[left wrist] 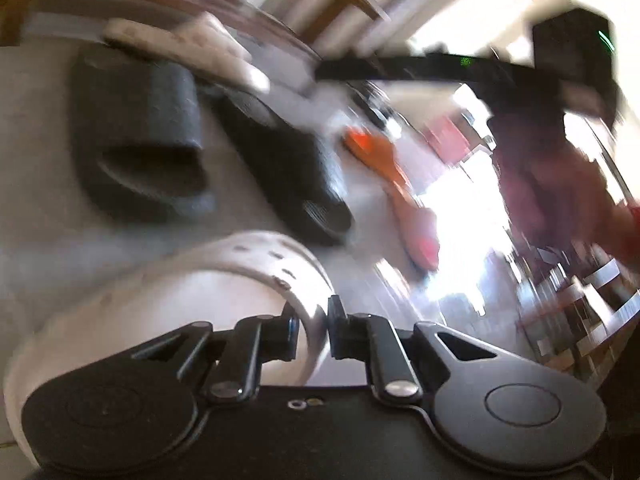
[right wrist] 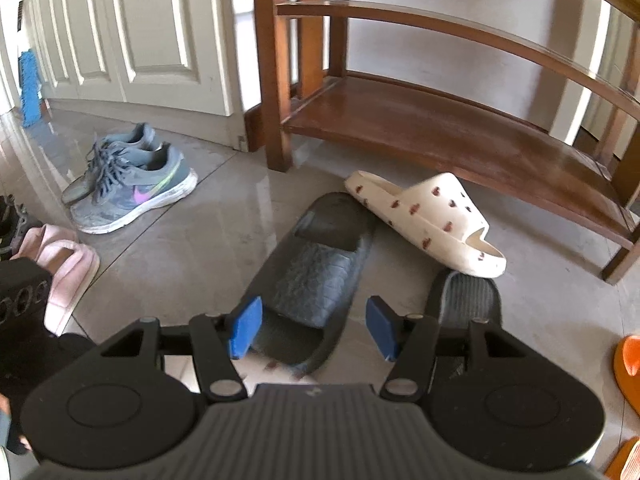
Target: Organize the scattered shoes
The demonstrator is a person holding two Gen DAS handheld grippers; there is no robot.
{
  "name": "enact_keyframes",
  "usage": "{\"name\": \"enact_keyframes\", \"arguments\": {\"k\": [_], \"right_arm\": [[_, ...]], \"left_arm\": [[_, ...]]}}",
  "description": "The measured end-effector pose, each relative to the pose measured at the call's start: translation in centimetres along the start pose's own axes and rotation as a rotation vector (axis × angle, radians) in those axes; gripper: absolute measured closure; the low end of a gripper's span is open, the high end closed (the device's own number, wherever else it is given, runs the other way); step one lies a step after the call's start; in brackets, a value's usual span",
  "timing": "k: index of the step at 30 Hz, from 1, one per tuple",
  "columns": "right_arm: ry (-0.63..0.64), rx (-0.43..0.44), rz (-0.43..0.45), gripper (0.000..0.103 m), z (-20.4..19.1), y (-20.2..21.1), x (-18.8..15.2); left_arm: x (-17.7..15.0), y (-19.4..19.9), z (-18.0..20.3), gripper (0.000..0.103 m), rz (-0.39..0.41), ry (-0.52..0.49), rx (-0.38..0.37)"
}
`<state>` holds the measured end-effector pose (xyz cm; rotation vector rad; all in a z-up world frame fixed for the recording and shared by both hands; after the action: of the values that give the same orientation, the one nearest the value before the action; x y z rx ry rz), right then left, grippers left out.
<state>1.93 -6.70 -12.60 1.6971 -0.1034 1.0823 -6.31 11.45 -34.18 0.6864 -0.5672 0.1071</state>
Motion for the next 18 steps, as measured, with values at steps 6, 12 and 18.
{"name": "enact_keyframes", "arguments": {"k": [6,12,18], "right_arm": [[0.008,0.012,-0.009,0.041,-0.2,-0.2,-0.1],[0.041,0.03,-0.046,0.041,-1.1,-0.7,-1.0],[0.042,0.013,-0.055,0.041,-0.5,-0.9,-2.0]], "left_arm": [[-1.9,0.5,2.3,0.089,-0.212,-0.198,-0.11],[-1.9,-0.2,2.9,0.081,-0.347,-0.321,-0.136],[-1.8,1.7,2.7,0.072,-0.346,-0.339,-0.135]]}}
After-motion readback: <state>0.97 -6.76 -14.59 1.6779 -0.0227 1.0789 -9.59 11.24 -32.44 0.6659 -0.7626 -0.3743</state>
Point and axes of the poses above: each gripper's, at about its wrist camera, not at the fingertips, and y roughly against the way its jaws point, z to its right, x to its top, the point moved 1 cm from there along -y, roughly the way its jaws point, and after that the axes turned 2 degrees about y, right-handed, at the moved point
